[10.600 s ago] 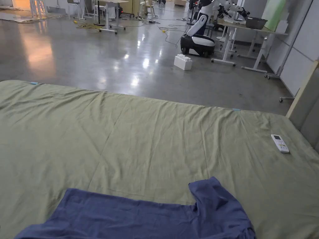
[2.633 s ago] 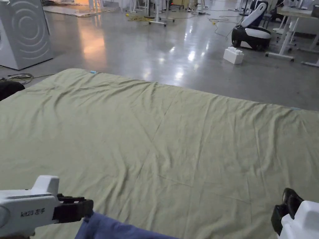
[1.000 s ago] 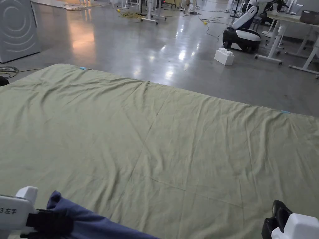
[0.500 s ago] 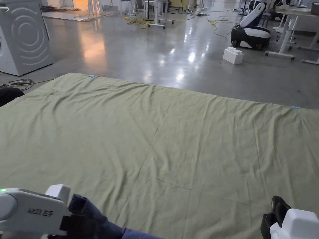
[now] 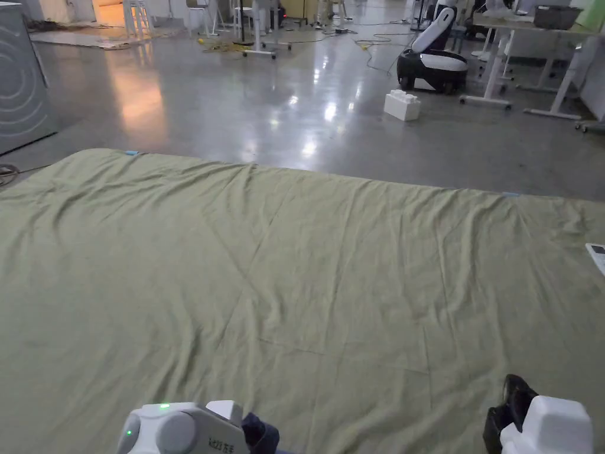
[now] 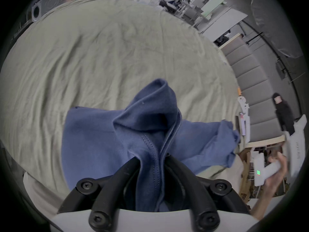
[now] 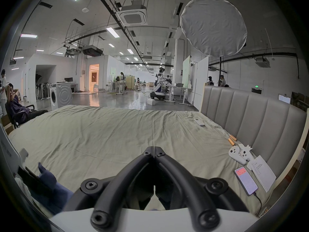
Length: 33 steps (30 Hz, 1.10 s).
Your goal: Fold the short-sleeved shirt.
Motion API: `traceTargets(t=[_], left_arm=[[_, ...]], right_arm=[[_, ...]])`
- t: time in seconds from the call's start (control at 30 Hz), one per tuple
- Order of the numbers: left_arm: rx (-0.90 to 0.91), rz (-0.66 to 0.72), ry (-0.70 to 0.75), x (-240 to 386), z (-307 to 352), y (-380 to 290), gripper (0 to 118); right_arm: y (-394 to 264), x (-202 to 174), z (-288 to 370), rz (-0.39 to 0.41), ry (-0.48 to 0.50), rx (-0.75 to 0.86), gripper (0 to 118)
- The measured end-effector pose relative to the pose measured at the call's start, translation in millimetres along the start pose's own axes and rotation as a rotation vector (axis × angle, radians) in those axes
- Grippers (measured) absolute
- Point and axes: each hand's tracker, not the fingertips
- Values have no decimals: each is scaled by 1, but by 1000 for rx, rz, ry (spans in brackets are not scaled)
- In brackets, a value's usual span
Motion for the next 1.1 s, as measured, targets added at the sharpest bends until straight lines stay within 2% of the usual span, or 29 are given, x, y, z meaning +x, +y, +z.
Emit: traceTargets(t=[0.17,0.2,0.23,0.33,0.37,0.47,0.6,0.7,0.73,0.83,1.0,1.1], left_arm=[[-27,-19,57,7,-22,-5,9],[-25,-11,59,6,-23,-3,12],[-18,1,55,5,-24,-4,18],[-5,56,-47,-2,-17,-1,51],[6,67,-76,-3,-11,-2,51],[61,34,-138,-7,15,0,64],[149,59,-207,-20,52,2,64],[198,55,-202,-27,60,-2,63],[198,42,-183,-27,58,-3,60],[121,4,-82,-21,33,-9,25],[99,-16,-92,-7,-4,-18,17],[124,0,-174,2,-20,-22,17]], right_arm=[[-5,7,3,-5,-19,-14,0],[-6,7,2,-4,-20,-16,0],[-6,7,2,-3,-20,-18,0],[-8,5,1,-1,-17,-23,0],[-8,5,1,-1,-15,-26,0],[-8,3,1,8,-7,-28,0],[-8,3,1,6,-7,-27,0],[-11,3,0,-3,-6,-34,0],[-11,3,0,-6,-5,-37,0],[-13,2,0,-20,2,-50,0],[-17,0,0,-29,7,-68,0],[-17,2,2,-26,4,-70,0]])
